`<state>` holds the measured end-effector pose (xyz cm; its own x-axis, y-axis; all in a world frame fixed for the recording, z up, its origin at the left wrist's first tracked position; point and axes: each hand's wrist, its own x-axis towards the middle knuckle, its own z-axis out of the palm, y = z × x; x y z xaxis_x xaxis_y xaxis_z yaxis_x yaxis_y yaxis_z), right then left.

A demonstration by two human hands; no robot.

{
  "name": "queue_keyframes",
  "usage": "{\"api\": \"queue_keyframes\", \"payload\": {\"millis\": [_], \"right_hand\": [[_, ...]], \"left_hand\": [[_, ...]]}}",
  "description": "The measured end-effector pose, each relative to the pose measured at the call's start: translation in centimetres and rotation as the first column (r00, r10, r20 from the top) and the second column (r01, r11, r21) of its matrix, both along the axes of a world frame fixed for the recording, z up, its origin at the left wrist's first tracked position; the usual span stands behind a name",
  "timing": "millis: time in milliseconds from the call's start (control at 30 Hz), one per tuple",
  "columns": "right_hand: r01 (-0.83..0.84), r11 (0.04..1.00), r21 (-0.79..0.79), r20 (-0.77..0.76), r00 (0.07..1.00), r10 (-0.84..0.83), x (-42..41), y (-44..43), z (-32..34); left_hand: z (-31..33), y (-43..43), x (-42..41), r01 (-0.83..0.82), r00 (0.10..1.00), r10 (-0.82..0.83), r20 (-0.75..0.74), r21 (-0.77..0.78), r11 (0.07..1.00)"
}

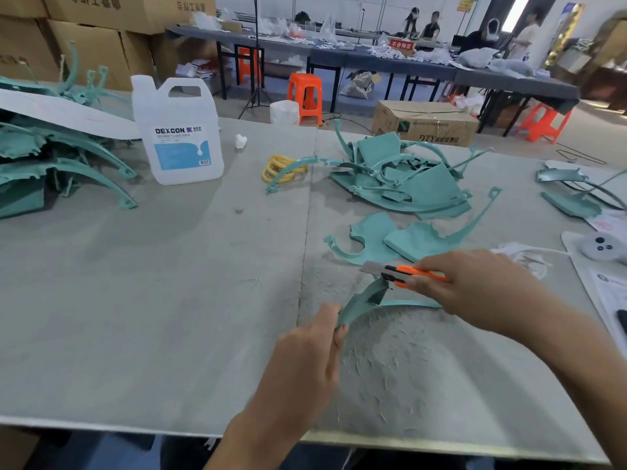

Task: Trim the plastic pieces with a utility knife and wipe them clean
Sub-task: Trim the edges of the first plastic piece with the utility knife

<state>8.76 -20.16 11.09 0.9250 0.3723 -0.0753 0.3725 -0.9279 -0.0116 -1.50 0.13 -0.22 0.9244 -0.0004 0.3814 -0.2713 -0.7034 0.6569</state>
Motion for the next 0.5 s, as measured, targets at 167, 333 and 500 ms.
{"api": "queue_keyframes", "payload": {"millis": [167, 333, 500], "right_hand": [[-0.011, 0.992, 0.129, 0.187, 0.982, -0.013, 0.3, -0.3, -0.6], [0.025, 0.861, 0.508, -0.107, 0.994, 0.034, 0.5, 0.5, -1.1], [0.19, 0.549, 0.814, -0.331, 0.928, 0.17, -0.8, 1.2, -2.1]], "left_hand": [[0.5, 0.5, -0.2, 0.013, 1.0, -0.014, -0.013, -0.11, 0.994], [2.3, 2.0, 0.4, 0.06, 0.988, -0.128, -0.082, -0.565, 0.823], [3.4, 2.7, 2.0, -0.017, 0.998, -0.039, -0.039, -0.889, 0.457]]}}
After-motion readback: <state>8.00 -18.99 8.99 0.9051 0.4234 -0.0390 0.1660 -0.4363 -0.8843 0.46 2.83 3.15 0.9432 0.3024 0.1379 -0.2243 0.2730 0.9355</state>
